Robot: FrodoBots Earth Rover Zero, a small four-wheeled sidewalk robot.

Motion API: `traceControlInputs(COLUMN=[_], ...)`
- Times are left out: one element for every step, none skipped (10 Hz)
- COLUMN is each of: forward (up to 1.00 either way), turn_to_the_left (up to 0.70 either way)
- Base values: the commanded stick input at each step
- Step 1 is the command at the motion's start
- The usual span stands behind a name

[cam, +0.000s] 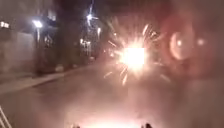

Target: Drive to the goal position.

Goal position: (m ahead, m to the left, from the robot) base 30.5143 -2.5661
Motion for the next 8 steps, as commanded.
traceControlInputs(forward=[0.7, 0.7, 0.7, 0.7, 0.7, 0.7, 0.7, 0.7], turn_to_the_left=[0.0, 0.0, 0.0, 0.0, 0.0, 0.0, 0.0, 0.0])
